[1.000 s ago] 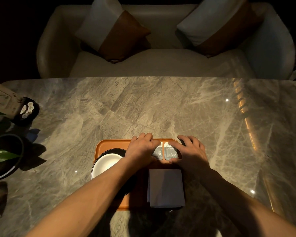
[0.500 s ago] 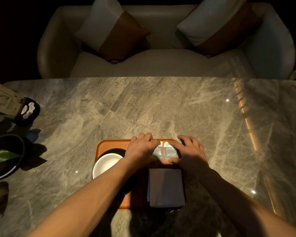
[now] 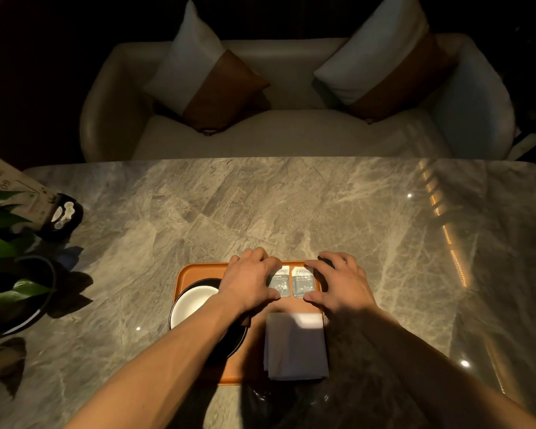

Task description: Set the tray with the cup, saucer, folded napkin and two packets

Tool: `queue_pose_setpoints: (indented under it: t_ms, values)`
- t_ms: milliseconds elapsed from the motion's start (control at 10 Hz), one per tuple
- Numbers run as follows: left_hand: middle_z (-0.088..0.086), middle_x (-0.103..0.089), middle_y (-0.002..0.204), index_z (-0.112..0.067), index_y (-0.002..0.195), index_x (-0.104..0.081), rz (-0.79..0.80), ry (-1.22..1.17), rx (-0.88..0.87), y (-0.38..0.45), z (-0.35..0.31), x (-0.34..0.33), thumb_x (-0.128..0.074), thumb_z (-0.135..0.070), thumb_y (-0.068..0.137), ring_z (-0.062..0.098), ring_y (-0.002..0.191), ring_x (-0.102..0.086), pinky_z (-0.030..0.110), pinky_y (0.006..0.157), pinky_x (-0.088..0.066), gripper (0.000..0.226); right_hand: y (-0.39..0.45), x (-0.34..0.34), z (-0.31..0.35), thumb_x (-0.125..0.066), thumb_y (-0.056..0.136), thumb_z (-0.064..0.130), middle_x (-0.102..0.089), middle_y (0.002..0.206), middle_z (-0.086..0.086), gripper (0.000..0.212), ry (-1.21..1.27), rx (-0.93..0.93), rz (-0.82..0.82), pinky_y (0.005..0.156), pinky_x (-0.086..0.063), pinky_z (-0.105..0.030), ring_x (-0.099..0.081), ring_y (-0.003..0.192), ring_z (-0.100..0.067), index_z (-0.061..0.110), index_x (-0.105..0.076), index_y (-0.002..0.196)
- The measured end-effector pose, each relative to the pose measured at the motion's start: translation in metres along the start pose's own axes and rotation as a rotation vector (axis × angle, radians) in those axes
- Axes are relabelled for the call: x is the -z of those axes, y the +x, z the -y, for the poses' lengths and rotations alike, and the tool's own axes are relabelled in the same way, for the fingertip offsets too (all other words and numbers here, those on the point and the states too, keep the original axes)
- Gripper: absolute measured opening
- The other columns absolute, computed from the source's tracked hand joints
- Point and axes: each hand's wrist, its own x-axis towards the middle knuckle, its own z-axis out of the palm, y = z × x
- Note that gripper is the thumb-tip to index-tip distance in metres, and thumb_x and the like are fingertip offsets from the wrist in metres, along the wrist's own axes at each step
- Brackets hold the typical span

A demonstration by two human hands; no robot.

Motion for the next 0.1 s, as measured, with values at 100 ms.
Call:
queue_pose_setpoints:
  t_ms: [100]
  values:
    - [-0.005,-0.053,0.120,-0.035,0.129,-0.055,0.024,-0.062,0.012,-0.0055,0.0038,0.0267,-0.070,-0.055,0.078,0.018,0.117,-0.048,0.039,0.095,-0.037,0.057,-0.0030,0.0351,-0.0051,-0.065,0.078,0.059,-0.044,0.145,0.010,0.059,0.011,0.035,-0.021,0.107,-0.030,-0.041,-0.027,0.135,-0.018,0.042,-0.051,0.133]
